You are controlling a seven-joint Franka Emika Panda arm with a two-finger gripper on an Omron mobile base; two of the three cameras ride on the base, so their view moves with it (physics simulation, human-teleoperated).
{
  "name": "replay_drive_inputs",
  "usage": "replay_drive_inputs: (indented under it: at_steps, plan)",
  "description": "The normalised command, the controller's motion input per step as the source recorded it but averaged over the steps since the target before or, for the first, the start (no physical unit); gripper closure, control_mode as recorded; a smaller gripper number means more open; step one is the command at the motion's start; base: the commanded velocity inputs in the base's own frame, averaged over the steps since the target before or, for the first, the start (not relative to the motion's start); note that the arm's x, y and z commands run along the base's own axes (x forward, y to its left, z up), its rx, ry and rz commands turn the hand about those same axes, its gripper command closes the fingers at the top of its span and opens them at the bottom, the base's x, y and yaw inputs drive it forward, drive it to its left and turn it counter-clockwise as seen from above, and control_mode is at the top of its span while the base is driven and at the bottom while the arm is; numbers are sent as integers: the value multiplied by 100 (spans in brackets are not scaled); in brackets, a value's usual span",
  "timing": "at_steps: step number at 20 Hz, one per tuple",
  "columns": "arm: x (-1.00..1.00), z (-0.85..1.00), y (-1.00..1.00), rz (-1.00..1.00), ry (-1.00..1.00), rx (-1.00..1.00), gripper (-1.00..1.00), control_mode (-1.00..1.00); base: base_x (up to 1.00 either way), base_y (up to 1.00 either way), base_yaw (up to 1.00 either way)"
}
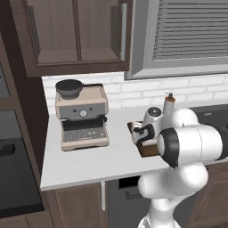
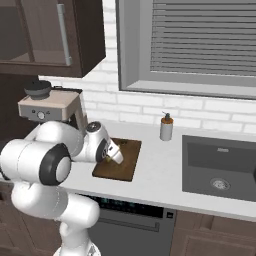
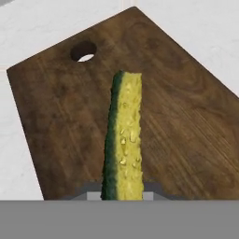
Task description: Pick up the sponge from the counter and clean the cutting board by briefly scrubbing or pressing down on the cutting board. Once finished, release the sponge.
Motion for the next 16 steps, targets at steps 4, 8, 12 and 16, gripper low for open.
replay_drive_inputs:
  at_steps: [4,8,12,16]
  plan:
    - [43,0,6,0,-1,0,100,-100,0,0,0]
    - [31,0,5,0,0,0,100,-100,0,0,0]
    - [-7,-7,-3,-5,-2,0,100,-100,0,0,0]
    - [-54,-28,-40,-13,-5,0,100,-100,0,0,0]
